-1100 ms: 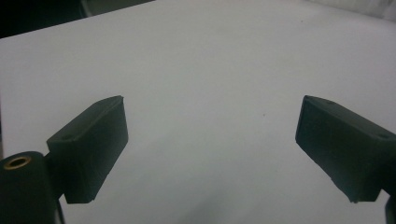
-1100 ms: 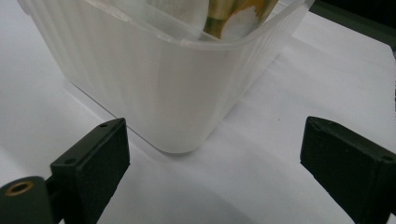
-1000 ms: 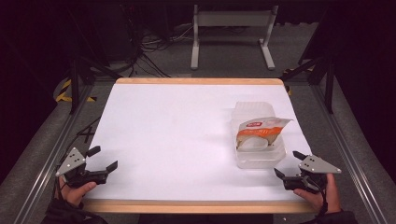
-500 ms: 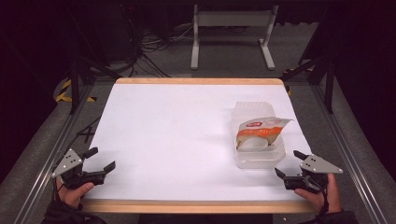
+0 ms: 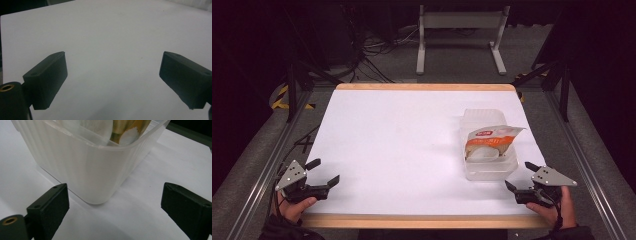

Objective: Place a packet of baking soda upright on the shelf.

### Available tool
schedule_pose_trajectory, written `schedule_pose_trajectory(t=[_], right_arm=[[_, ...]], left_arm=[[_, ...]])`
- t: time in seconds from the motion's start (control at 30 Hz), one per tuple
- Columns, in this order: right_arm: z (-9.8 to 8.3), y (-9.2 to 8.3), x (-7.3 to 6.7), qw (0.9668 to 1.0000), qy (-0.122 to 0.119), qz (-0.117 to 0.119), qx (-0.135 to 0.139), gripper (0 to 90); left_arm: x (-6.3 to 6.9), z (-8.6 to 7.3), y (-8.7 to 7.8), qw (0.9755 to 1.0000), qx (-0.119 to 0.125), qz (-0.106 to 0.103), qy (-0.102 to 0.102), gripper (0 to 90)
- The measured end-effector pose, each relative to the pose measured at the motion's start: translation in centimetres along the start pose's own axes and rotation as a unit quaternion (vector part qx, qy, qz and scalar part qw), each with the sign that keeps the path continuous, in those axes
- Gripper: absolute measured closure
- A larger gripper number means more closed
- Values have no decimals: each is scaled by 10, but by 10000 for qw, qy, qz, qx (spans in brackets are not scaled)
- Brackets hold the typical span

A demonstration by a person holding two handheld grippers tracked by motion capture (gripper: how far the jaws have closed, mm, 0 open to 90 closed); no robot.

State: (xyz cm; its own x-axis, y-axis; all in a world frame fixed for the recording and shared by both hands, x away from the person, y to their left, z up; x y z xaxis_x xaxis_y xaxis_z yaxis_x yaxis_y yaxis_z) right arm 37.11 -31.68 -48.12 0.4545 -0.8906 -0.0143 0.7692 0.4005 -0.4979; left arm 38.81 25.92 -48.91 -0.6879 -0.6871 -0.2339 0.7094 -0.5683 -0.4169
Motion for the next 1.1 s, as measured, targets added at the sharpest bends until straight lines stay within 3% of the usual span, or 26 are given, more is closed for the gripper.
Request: schedule_pose_trajectory(t=[1.1], right_arm=[[-3, 3, -2, 10000, 23, 39, -88, 85]], left_arm=[[3, 1, 6, 9998, -166, 39, 89, 81]])
Point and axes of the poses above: each handheld gripper's, and its own axes: y roughly forward along the jaws, z roughly out of its top, x roughly to its right, the point moved 10 cm from there along y, roughly forward along the jaws, and after that the axes turned 15 degrees about y, right-handed, at the moved point
